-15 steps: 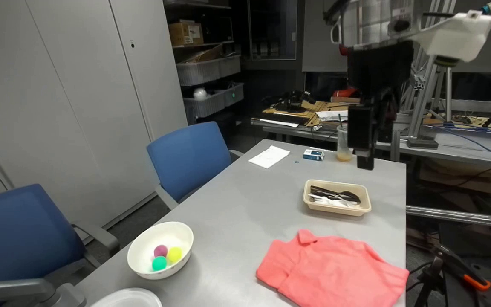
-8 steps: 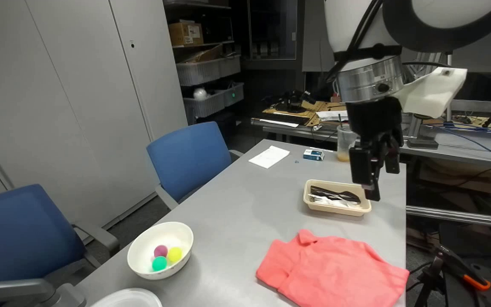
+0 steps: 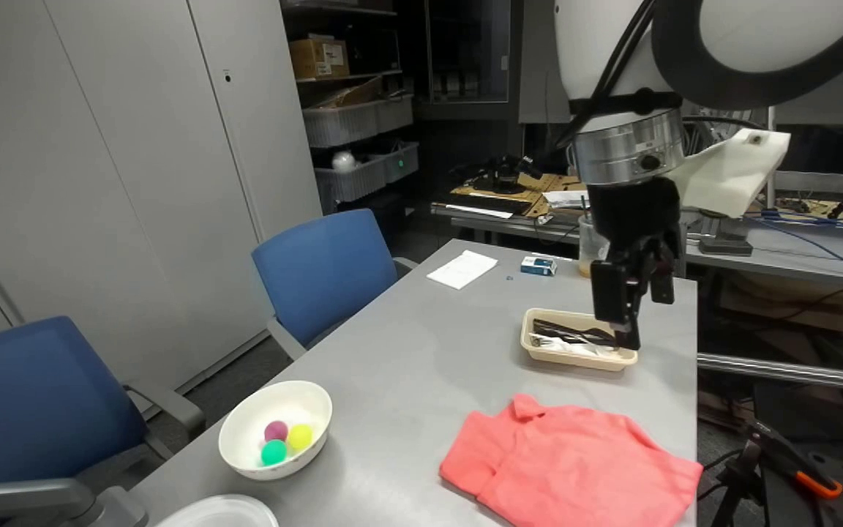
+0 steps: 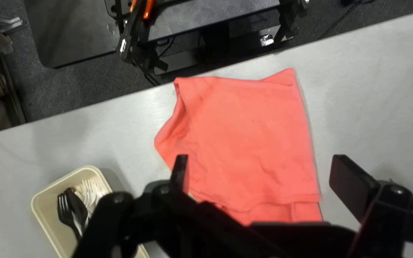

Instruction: Unfold the orange shirt from right to left

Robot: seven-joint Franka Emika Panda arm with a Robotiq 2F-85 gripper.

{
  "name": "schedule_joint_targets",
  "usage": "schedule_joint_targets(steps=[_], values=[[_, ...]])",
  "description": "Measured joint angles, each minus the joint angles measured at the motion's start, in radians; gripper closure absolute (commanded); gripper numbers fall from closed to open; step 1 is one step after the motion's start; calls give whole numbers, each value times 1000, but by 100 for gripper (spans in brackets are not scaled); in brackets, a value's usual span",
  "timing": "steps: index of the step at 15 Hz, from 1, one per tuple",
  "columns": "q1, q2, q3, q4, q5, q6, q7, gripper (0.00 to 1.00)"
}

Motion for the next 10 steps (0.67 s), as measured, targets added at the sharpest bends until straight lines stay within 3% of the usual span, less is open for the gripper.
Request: schedule_joint_targets(steps=[7, 10], values=[[-9, 114, -10, -80, -124, 317, 0, 0], [-28, 175, -23, -105, -208, 392, 23, 0]])
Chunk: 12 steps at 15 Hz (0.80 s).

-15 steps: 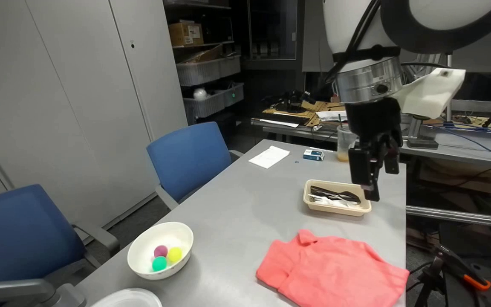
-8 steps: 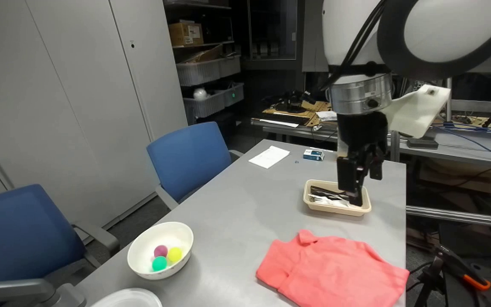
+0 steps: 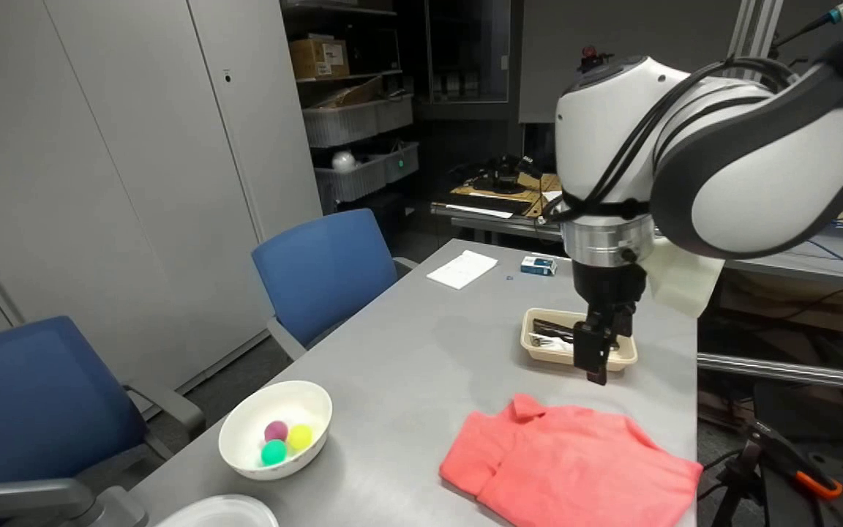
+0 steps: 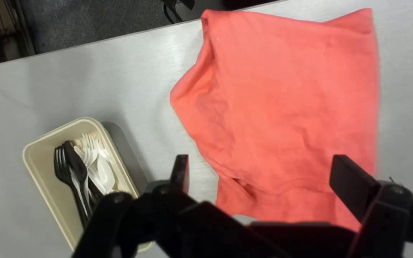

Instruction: Unfold the orange shirt from right to left

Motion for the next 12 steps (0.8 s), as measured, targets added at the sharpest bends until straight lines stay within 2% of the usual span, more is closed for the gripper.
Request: schedule_joint_targets(steps=[8, 10, 12], values=[[-9, 47, -6, 1, -33, 18, 9, 0], [-9, 84, -7, 1, -47, 56, 4, 5], [-9, 136, -13, 1, -80, 122, 4, 4]])
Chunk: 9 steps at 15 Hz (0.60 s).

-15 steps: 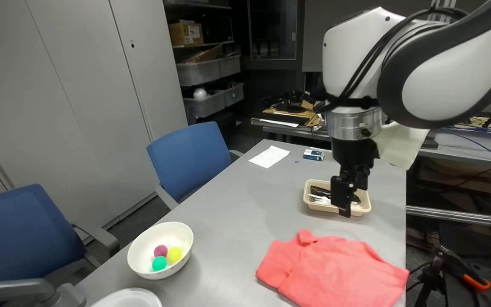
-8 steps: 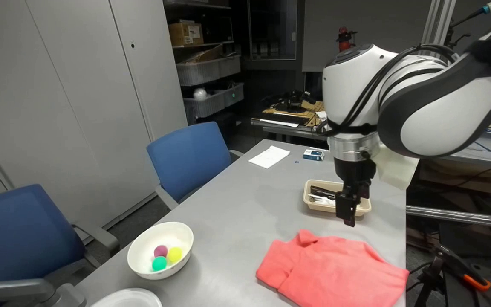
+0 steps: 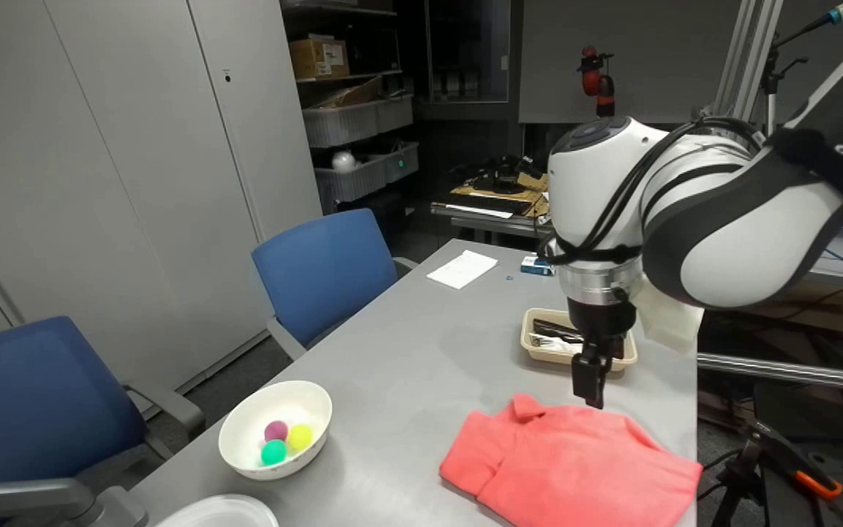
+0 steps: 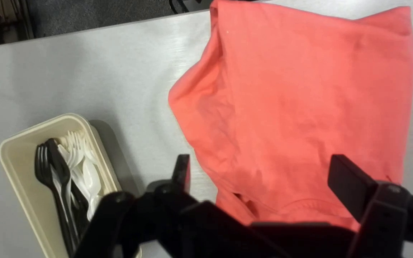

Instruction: Unfold the orange shirt from right to left

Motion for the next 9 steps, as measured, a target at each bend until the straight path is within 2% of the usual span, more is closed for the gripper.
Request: schedule_joint_targets(steps=[5, 9], values=[[2, 136, -36, 13, -60, 123, -39, 0], [4, 224, -62, 50, -60, 129, -114, 0]])
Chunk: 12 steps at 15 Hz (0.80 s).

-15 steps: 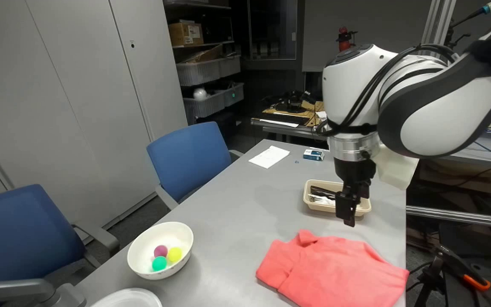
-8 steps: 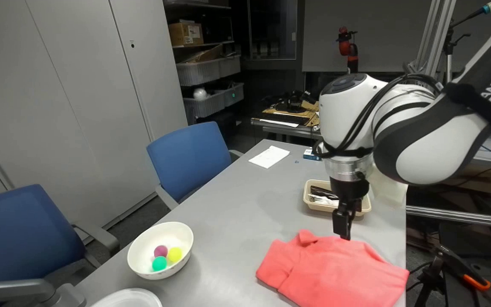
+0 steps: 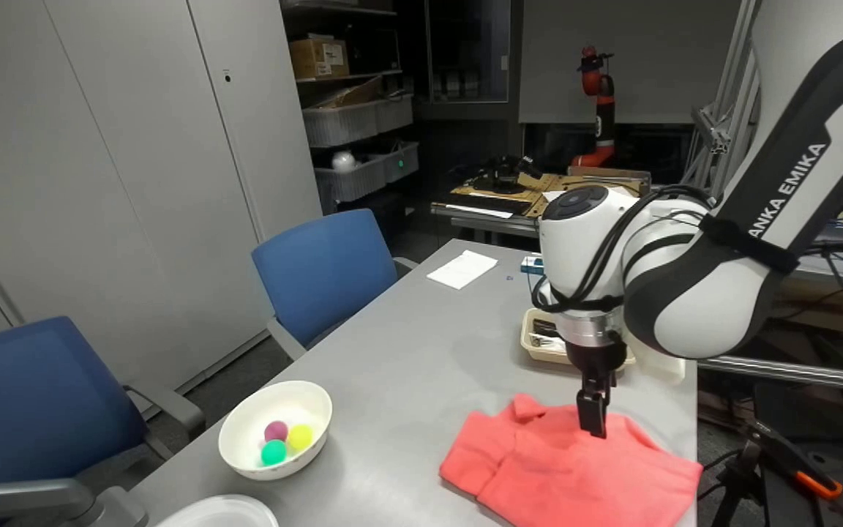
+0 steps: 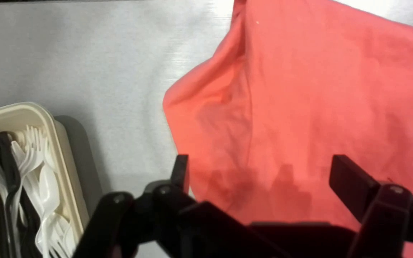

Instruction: Unfold the orange shirt from right to left

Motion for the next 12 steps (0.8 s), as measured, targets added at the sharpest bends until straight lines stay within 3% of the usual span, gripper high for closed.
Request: schedule_joint_targets(steps=[8, 12], values=[[15, 17, -13, 17, 2, 0, -3, 0], [24, 30, -33, 32, -6, 55, -39, 0]])
